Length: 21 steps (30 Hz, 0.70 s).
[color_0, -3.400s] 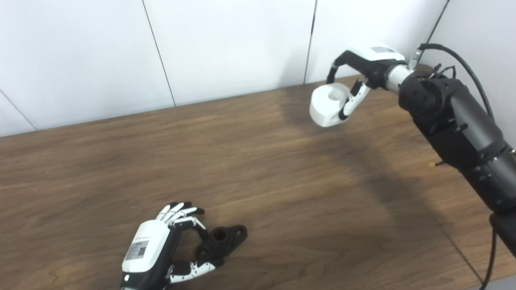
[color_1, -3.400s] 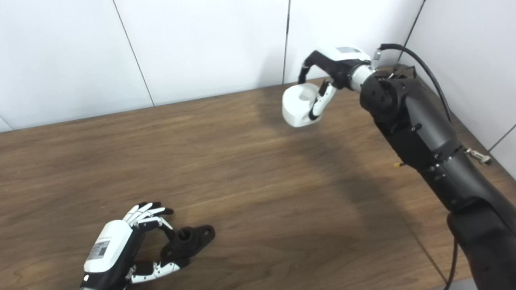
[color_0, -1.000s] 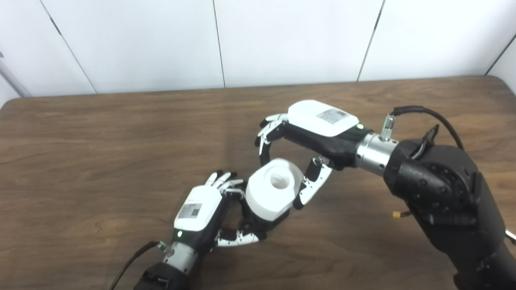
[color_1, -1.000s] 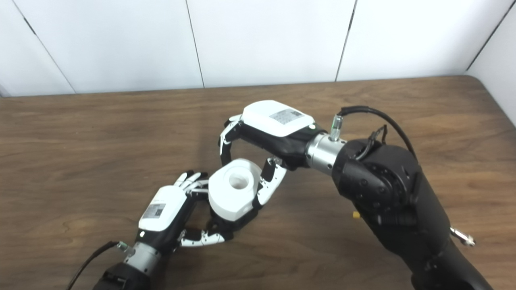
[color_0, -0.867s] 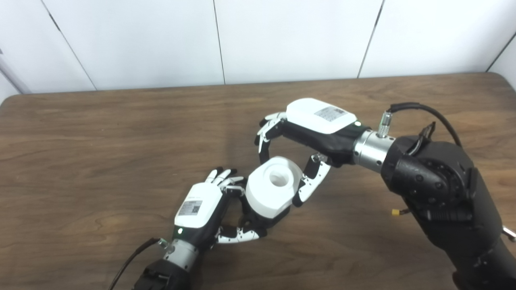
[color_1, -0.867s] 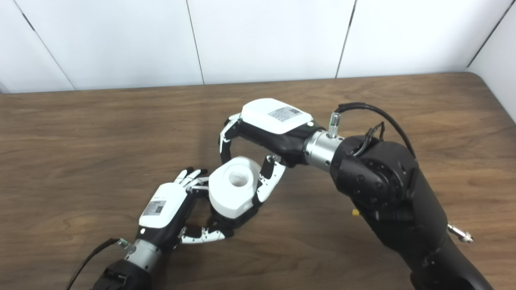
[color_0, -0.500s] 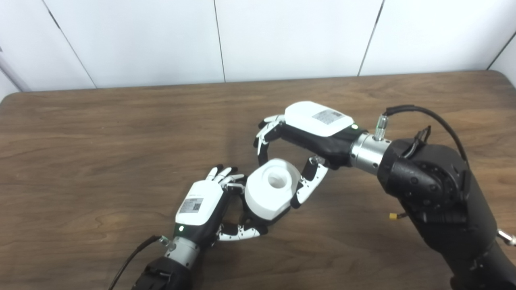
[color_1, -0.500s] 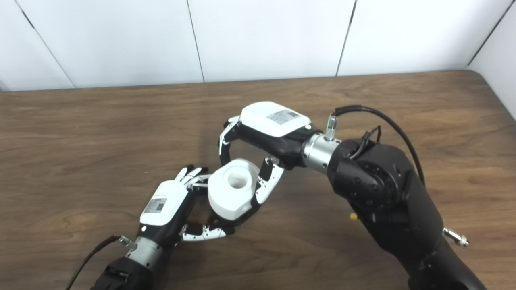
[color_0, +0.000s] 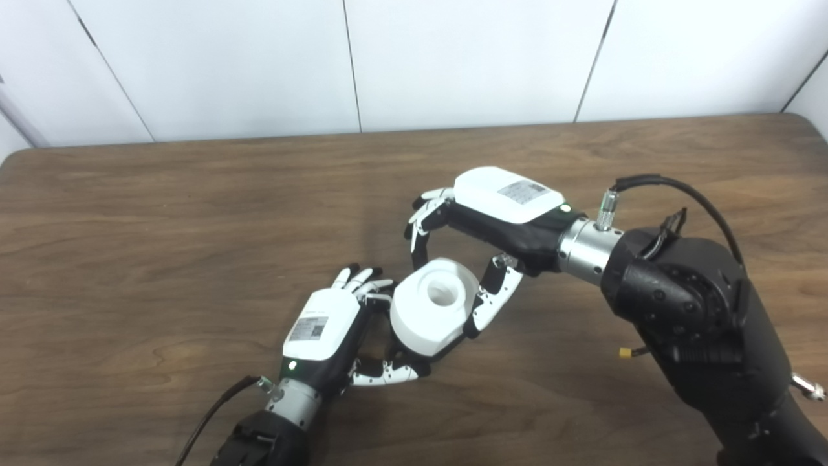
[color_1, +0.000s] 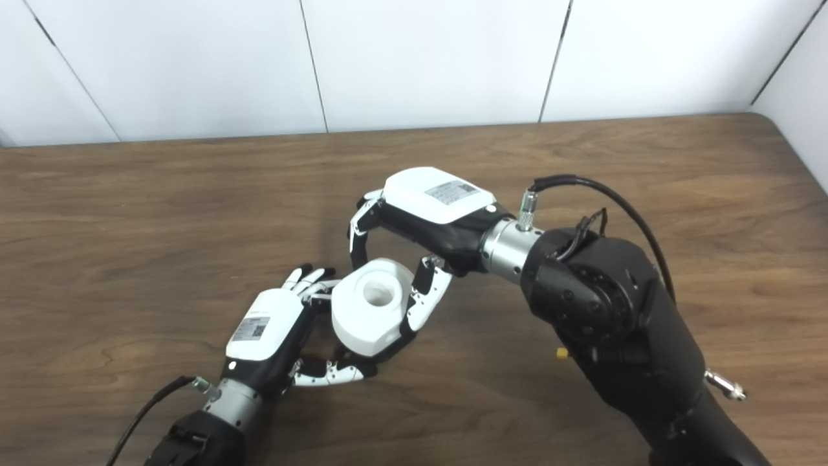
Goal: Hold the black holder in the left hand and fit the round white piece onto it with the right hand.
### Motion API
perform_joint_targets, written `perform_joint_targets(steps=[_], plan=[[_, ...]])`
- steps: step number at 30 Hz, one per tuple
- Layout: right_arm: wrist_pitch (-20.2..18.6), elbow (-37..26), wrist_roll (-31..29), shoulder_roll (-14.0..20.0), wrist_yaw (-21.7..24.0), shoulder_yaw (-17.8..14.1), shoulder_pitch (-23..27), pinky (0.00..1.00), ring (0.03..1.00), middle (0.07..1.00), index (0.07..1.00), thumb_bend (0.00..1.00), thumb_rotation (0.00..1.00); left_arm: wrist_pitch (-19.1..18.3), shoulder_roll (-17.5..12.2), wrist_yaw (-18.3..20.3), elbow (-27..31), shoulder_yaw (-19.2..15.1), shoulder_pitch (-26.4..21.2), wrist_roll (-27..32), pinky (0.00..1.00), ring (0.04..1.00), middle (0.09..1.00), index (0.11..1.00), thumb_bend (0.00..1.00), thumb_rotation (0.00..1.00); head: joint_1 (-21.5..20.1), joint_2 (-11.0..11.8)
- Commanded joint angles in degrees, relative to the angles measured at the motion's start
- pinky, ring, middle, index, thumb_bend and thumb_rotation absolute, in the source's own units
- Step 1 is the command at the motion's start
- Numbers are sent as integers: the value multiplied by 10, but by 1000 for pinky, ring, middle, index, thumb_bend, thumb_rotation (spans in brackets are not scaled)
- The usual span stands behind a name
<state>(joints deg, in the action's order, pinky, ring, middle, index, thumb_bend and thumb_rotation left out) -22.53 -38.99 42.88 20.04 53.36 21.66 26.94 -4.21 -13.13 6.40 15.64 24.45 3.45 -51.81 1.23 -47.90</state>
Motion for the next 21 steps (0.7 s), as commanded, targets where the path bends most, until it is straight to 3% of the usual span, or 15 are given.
perform_joint_targets(steps=[1,21], plan=[[4,-10,5,-3,-5,-4,19,746,893,770,483,525,135,-10,-2,31,-9,14,7,-21,1000,928,815,487,520,52,0,0],[6,-12,10,-3,2,-5,16,766,890,770,483,524,133,-15,-6,38,2,12,9,-15,1000,927,813,487,520,51,-13,-6]])
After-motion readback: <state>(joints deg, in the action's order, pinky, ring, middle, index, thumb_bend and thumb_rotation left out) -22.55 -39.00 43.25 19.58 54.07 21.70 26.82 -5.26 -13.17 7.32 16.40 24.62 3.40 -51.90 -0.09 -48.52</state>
